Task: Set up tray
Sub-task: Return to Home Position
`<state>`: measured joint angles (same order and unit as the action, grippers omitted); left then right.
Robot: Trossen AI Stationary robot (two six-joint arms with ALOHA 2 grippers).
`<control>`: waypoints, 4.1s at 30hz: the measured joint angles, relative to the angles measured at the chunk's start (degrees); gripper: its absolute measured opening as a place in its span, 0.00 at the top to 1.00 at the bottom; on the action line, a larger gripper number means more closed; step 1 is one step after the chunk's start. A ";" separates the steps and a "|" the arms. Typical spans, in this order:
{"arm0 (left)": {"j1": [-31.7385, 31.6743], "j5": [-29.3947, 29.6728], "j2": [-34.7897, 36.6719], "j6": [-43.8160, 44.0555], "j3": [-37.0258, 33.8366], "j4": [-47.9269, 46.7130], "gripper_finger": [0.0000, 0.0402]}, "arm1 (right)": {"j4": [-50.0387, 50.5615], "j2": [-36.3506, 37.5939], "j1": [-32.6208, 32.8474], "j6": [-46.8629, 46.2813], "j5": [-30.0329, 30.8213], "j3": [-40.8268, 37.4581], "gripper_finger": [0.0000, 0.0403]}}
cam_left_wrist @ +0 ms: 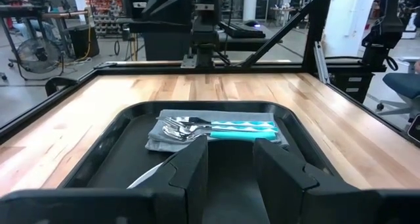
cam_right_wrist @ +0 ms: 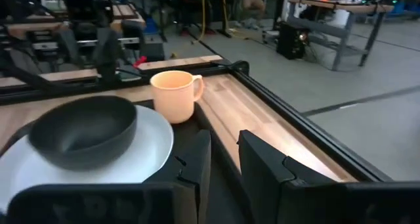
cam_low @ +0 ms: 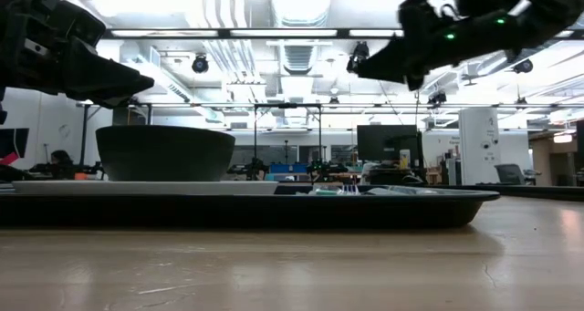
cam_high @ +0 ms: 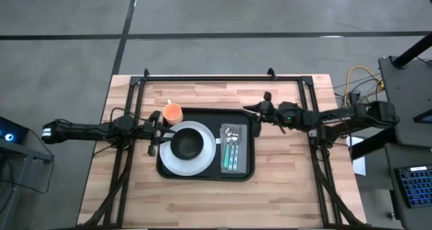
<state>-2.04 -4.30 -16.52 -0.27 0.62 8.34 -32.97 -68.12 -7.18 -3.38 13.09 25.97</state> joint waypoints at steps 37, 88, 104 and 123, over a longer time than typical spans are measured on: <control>-0.01 -0.03 0.05 0.00 0.02 0.02 0.74 | 7.20 50.55 0.17 2.27 -1.15 -25.04 0.83; 0.00 -0.02 -1.48 0.00 -0.02 -0.01 0.74 | 34.41 63.92 0.15 6.82 -10.11 -24.50 0.83; -0.01 -0.02 -1.48 0.00 0.00 -0.01 0.74 | 34.40 63.90 0.15 6.84 -10.11 -24.50 0.83; 0.00 -0.03 -1.48 0.00 0.00 -0.01 0.74 | 34.40 63.90 0.15 6.84 -10.09 -24.50 0.83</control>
<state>-2.04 -4.34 -18.00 -0.27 0.62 8.34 1.43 -4.23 -7.03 3.46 3.01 1.48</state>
